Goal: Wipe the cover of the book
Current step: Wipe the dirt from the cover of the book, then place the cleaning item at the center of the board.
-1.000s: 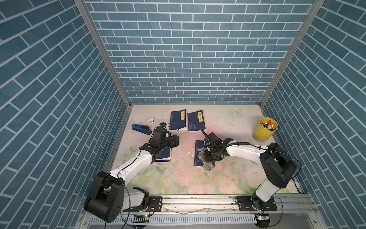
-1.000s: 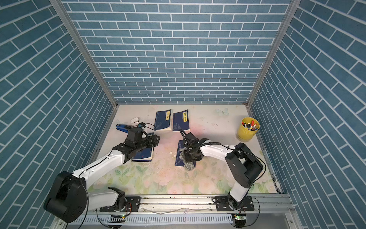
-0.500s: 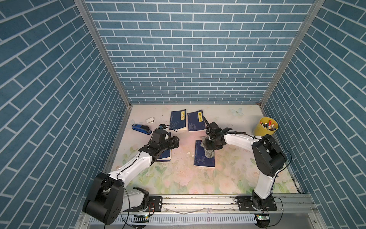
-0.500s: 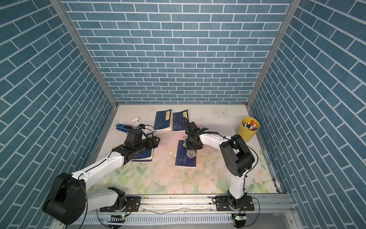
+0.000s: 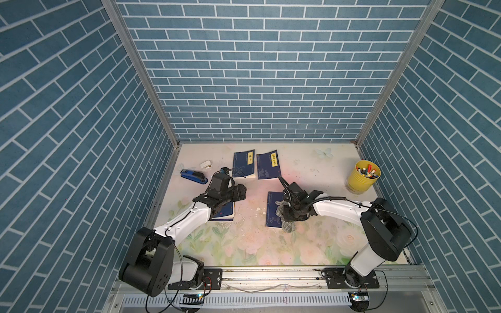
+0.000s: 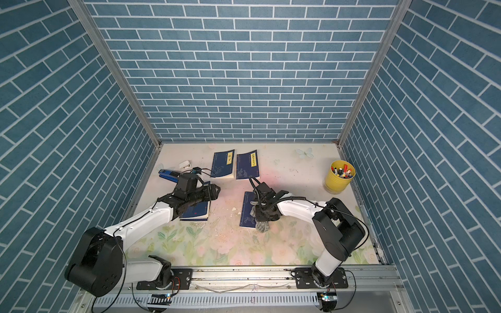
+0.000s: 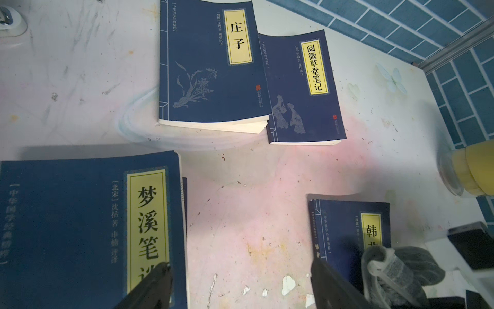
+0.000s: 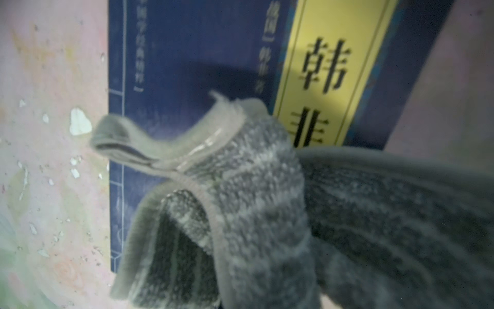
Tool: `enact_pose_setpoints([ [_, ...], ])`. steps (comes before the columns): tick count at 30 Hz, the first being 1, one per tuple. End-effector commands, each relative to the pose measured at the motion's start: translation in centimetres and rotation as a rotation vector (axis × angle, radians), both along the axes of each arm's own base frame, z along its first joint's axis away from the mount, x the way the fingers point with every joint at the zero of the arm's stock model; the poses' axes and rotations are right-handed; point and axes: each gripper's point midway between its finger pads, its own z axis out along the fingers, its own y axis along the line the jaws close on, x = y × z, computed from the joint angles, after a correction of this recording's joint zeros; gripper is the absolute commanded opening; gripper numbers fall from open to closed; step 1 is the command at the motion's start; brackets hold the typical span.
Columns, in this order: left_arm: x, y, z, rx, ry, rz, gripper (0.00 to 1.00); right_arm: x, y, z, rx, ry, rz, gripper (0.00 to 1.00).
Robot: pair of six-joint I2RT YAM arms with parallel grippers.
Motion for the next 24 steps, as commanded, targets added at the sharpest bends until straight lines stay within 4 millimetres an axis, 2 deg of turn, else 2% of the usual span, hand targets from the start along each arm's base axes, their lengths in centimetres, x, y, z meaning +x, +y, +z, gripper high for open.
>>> enact_pose_setpoints([
  [1, -0.1, 1.0, -0.2, 0.048, 0.006, 0.019, 0.86, -0.3, -5.7, -4.2, -0.19, 0.137, -0.049, 0.0],
  [6, -0.3, 1.0, 0.0, 0.036, 0.001, 0.018, 0.86, 5.5, -4.9, -2.5, -0.158, 0.075, -0.034, 0.0],
  [9, -0.5, 0.9, 0.1, 0.029, 0.003, 0.015, 0.86, 7.9, -4.7, -0.4, -0.132, 0.023, -0.041, 0.0],
  [11, -0.7, 0.7, 0.1, 0.015, 0.001, 0.009, 0.86, 9.0, -5.4, 1.0, -0.124, -0.011, -0.061, 0.0],
  [15, -0.9, -0.1, 0.0, -0.02, 0.005, -0.026, 0.86, 10.1, -8.5, 2.8, -0.151, -0.054, -0.128, 0.0],
  [19, -0.8, -0.8, -0.2, -0.037, 0.008, -0.051, 0.85, 10.0, -11.9, 3.6, -0.213, -0.063, -0.193, 0.01],
  [21, -0.8, -1.2, -0.4, -0.044, 0.011, -0.06, 0.85, 9.8, -13.3, 4.0, -0.268, -0.073, -0.214, 0.1],
  [24, -0.9, -2.0, -0.8, -0.054, 0.02, -0.084, 0.84, 9.3, -13.7, 4.8, -0.292, -0.074, -0.205, 0.27],
])
